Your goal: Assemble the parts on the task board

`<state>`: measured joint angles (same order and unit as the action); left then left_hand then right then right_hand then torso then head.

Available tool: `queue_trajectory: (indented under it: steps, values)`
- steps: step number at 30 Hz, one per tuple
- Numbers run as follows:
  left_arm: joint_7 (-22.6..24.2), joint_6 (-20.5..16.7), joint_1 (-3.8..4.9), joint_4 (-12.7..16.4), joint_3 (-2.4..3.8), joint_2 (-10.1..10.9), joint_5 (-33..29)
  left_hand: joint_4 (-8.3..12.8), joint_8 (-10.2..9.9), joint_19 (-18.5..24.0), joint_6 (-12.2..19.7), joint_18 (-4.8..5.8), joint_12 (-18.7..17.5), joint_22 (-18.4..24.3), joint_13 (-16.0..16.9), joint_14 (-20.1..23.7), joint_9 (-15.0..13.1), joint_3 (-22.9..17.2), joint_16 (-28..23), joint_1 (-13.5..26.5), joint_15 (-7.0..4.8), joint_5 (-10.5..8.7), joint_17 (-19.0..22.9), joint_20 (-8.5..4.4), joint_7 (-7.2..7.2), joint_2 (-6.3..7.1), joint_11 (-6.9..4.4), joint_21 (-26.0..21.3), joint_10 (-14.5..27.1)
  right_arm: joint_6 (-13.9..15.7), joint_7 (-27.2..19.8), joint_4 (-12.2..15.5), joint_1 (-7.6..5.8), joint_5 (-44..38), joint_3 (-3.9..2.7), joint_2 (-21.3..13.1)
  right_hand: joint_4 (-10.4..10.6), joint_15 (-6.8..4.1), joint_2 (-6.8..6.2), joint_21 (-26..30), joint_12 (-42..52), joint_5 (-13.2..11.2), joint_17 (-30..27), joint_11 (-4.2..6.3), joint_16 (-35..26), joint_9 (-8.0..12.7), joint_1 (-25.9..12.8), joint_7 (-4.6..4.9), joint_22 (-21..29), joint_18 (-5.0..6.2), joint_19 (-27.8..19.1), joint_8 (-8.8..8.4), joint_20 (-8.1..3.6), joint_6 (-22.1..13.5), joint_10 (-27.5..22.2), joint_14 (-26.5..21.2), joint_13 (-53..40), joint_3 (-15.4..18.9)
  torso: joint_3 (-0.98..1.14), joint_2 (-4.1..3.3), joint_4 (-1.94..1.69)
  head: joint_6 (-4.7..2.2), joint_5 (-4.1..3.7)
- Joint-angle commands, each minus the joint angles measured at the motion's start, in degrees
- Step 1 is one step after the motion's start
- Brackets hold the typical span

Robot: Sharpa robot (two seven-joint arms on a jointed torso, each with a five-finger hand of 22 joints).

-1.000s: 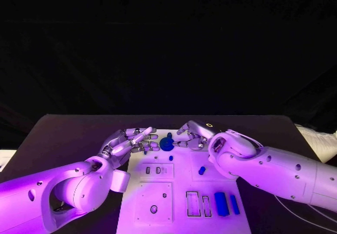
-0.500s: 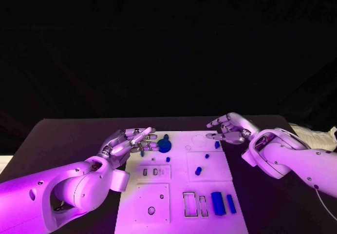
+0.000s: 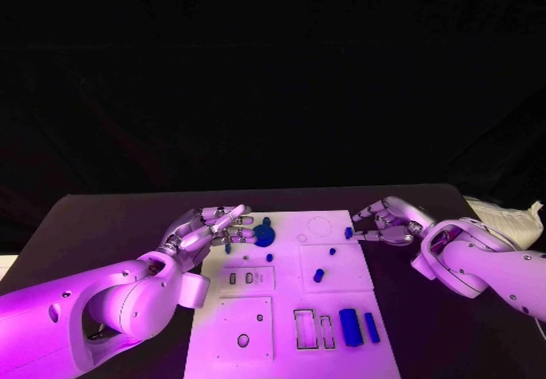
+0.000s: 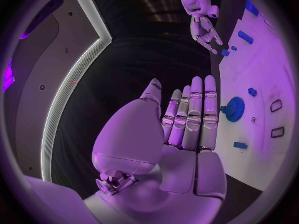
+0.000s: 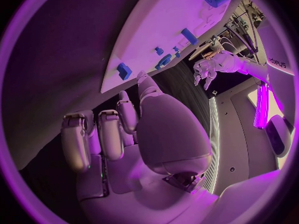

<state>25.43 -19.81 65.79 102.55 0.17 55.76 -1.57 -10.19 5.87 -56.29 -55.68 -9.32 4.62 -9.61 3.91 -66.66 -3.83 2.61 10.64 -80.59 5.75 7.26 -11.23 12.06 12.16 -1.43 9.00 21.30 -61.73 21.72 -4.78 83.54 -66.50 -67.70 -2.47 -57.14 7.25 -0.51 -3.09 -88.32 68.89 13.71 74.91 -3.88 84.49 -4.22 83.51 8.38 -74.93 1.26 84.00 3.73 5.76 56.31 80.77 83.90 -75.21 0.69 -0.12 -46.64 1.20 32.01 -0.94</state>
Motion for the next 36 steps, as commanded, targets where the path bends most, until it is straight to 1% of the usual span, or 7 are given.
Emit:
queue_trajectory:
  steps: [1, 5, 10, 15, 18, 23, 36]
  values:
    - [0.5, 1.2, 0.02, 0.0, 0.02, -0.2, -0.1, 0.3, -0.2, -0.4, -0.3, -1.1, -0.4, 0.1, 0.0, -0.2, 0.0, 0.1, -0.3, -0.4, 0.14, 0.15, -0.1, -0.05, 0.05, -0.21, 0.03, 0.1, -0.1, -1.1, -0.5, -0.8, 0.18, -2.8, -0.02, 0.4, -0.4, -0.38, -0.07, 0.0, 0.1, -0.3, 3.6, 0.7, 0.4, 0.0, 0.4, -0.01, -11.4, -0.32, 3.1, 0.11, -0.2, 0.3, 1.0, 3.8, -0.8, 0.0, -0.09, 0.01, -0.08, 0.09, 0.0]
    - [0.5, 1.2, 0.01, -0.1, 0.02, -0.2, -0.1, 0.3, -0.2, -0.4, -0.3, -1.1, -0.4, 0.1, 0.0, -0.2, 0.0, 0.1, -0.3, -0.4, 0.14, 0.15, -0.1, -0.05, 0.05, -0.21, 0.03, 0.1, -0.1, -0.9, -0.2, -1.5, 0.36, -3.4, -0.03, 1.0, -0.5, -0.37, 0.03, -0.1, 0.1, -0.4, 3.7, 0.7, 0.4, 0.0, 0.5, 0.0, -11.4, -0.33, 3.1, 0.07, -0.2, 0.2, 1.0, 3.8, -0.8, 0.0, -0.08, 0.01, 0.06, 0.09, 0.14]
    - [0.4, 1.3, 0.01, 0.0, 0.02, -0.2, -0.1, 0.3, -0.2, -0.4, -0.3, -1.1, -0.4, 0.1, 0.0, -0.2, 0.0, 0.1, -0.3, -0.4, 0.14, 0.15, -0.1, -0.05, 0.05, -0.21, 0.03, 0.1, -0.1, -0.8, 0.5, -2.4, 0.62, -3.9, -0.03, 2.0, -0.8, -0.37, 0.67, -0.1, 0.3, -1.3, 3.8, 0.69, 0.5, 0.0, 0.8, 0.03, -11.5, -0.35, 3.2, 0.11, -0.2, 0.3, 1.1, 3.9, -0.9, -0.4, -0.11, 0.02, -0.02, 0.17, 0.0]
    - [0.4, 1.2, 0.01, 0.0, 0.02, -0.2, -0.1, 0.3, -0.2, -0.4, -0.3, -1.1, -0.4, 0.1, 0.0, -0.2, 0.0, 0.1, -0.3, -0.4, 0.14, 0.15, -0.1, -0.05, 0.05, -0.21, 0.03, 0.1, -0.1, -1.3, 1.3, -3.3, 0.89, -5.1, -0.03, 2.8, -1.9, -0.38, 1.54, -0.1, 0.5, -4.1, 4.0, 0.71, 0.5, 0.0, 1.9, 0.04, -11.6, -0.37, 3.3, 0.22, -0.21, 0.9, 1.2, 3.9, -1.1, -1.6, -0.14, 0.0, -0.09, 0.31, -0.12]
    - [0.4, 1.2, 0.01, 0.0, 0.02, -0.2, -0.1, 0.3, -0.2, -0.4, -0.3, -1.1, -0.4, 0.1, 0.0, -0.2, 0.0, 0.1, -0.3, -0.4, 0.14, 0.15, -0.1, -0.05, 0.05, -0.21, 0.03, 0.1, -0.1, -1.3, 1.6, -3.7, 1.03, -5.3, -0.03, 3.3, -2.2, -0.39, 1.72, -0.1, 0.7, -4.4, 4.1, 0.74, 0.6, 0.0, 2.2, 0.02, -11.7, -0.39, 3.3, 0.26, -0.21, 1.2, 1.3, 3.9, -1.2, -1.9, -0.12, 0.05, 0.05, 0.32, 0.01]
    - [0.4, 1.2, 0.01, 0.0, 0.02, -0.2, -0.1, 0.3, -0.2, -0.4, -0.3, -1.1, -0.4, 0.1, 0.0, -0.2, 0.0, 0.1, -0.3, -0.4, 0.14, 0.15, -0.1, -0.05, 0.05, -0.21, 0.03, 0.1, -0.1, -1.1, 1.8, -4.2, 1.22, -5.5, -0.03, 4.1, -2.5, -0.46, 2.27, -0.2, 1.0, -4.7, 4.3, 0.84, 0.7, -0.1, 2.4, -0.11, -11.9, -0.43, 3.5, 0.5, -0.25, 2.1, 1.5, 4.0, -1.5, -2.7, -0.09, 0.01, -0.07, 0.33, 0.01]
    - [0.2, 1.1, 0.01, 0.0, 0.02, -0.2, -0.1, 0.4, -0.3, -0.4, -0.3, -1.1, -0.4, 0.1, 0.0, -0.3, 0.0, 0.1, -0.4, -0.4, 0.14, 0.15, -0.2, -0.05, 0.04, -0.25, 0.02, 0.1, -0.1, -1.0, 1.9, -5.1, 1.51, -5.6, -0.03, 5.3, -3.4, -1.05, 3.62, -0.4, 2.1, -5.7, 4.9, 1.57, 0.9, -0.3, 2.8, -1.03, -12.3, -0.52, 3.8, 1.14, -0.7, 5.5, 2.0, 4.1, -2.3, -5.1, -0.09, 0.02, -0.01, 0.42, 0.19]
